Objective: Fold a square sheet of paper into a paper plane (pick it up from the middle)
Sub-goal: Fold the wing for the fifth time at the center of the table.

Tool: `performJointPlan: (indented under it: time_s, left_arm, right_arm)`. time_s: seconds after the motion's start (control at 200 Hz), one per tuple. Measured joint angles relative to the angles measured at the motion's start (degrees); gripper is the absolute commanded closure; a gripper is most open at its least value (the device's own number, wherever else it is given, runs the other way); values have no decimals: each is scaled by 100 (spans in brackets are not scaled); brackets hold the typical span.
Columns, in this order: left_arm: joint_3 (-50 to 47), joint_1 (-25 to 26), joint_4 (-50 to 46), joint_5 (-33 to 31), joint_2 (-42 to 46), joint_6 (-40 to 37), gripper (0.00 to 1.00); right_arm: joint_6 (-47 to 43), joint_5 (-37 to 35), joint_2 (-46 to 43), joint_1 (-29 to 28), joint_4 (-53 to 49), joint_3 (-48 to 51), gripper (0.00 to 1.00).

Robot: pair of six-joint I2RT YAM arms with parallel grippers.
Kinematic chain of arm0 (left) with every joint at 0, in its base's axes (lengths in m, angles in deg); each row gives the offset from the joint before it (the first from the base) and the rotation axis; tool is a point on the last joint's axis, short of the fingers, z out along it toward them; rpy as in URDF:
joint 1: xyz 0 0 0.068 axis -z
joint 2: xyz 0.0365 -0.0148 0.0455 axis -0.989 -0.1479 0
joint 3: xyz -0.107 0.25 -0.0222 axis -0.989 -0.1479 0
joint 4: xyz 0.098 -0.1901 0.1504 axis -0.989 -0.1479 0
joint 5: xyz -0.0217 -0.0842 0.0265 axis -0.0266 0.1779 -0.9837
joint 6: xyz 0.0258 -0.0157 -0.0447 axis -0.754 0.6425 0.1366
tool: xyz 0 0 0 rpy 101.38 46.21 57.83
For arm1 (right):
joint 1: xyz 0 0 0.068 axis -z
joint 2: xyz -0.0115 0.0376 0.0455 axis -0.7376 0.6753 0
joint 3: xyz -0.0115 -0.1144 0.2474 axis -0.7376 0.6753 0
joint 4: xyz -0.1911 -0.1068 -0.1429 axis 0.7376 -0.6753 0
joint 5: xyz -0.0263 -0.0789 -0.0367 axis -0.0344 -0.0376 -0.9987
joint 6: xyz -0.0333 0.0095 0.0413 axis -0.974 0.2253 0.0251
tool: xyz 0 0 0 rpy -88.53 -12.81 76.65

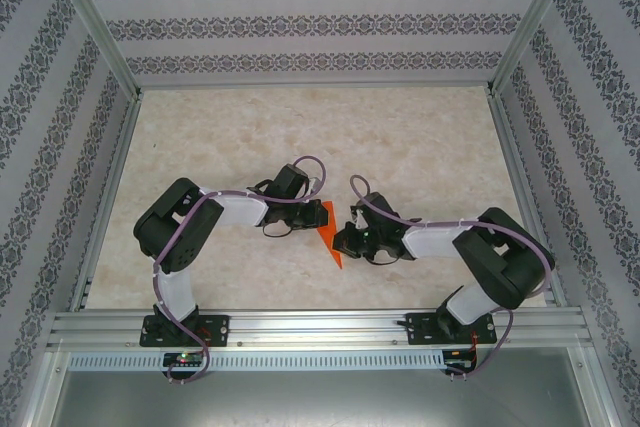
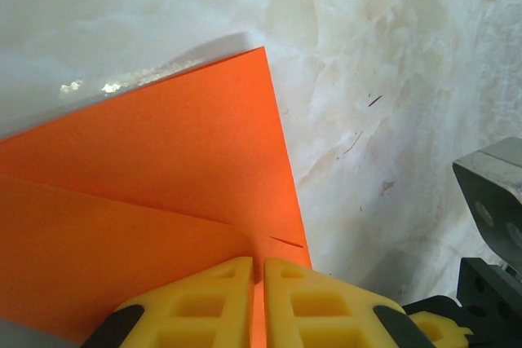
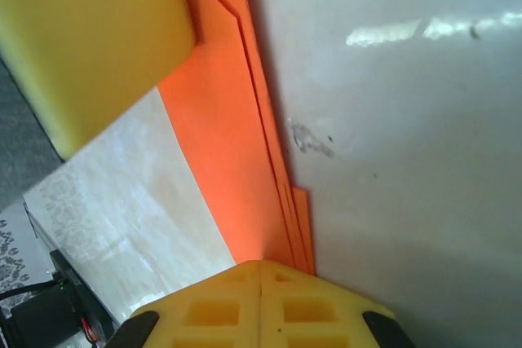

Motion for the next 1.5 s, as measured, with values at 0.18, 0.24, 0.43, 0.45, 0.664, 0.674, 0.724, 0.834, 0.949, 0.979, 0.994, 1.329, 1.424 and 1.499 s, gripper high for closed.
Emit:
performJointPlan:
  time_s: [0.18,0.24,0.43,0.45,0.664,0.674,0.724,0.834,0.949,0.979,0.994,1.329,1.424,1.499]
  left_arm:
    - [0,0,0,2,0,-2,85]
    - [0,0,-2,2,0,-2,85]
    - [0,0,-2,4,0,-4,85]
    - [0,0,-2,4,0,-4,85]
    - [2,0,0,11,0,-7,85]
    - [2,0,-2,9,0,-7,85]
    - [2,0,-2,9,0,-7,85]
    - [2,0,-7,9,0,-11,85]
    - [31,0,-61,2,0,-55,85]
    - [44,0,-87,-2,0,-72,85]
    - [46,0,-101,-7,0,-76,85]
    - [109,31,-227,-107,0,-118,85]
    - [109,31,-229,-107,0,-118,85]
    - [111,31,-234,-107,0,-118,85]
  right_arm:
    - [15,-31,-415,-20,-361,94,92]
    - [11,-52,-584,-52,-522,61,92]
    - [57,-37,-682,-160,-459,-120,92]
    - [66,-20,-629,-188,-417,-138,91]
    - [151,15,81,-345,-225,-229,92]
    - [151,15,107,-345,-219,-225,92]
    - [153,48,164,-343,-142,-201,92]
    - [153,68,131,-341,170,-15,91]
    - [168,61,33,-343,400,164,90]
    - [170,63,-2,-343,400,195,90]
    - [170,61,-20,-343,398,210,90]
    - [166,146,-369,-348,262,487,89]
    - [162,175,-503,-348,273,640,89]
    - [146,195,-627,-348,326,776,89]
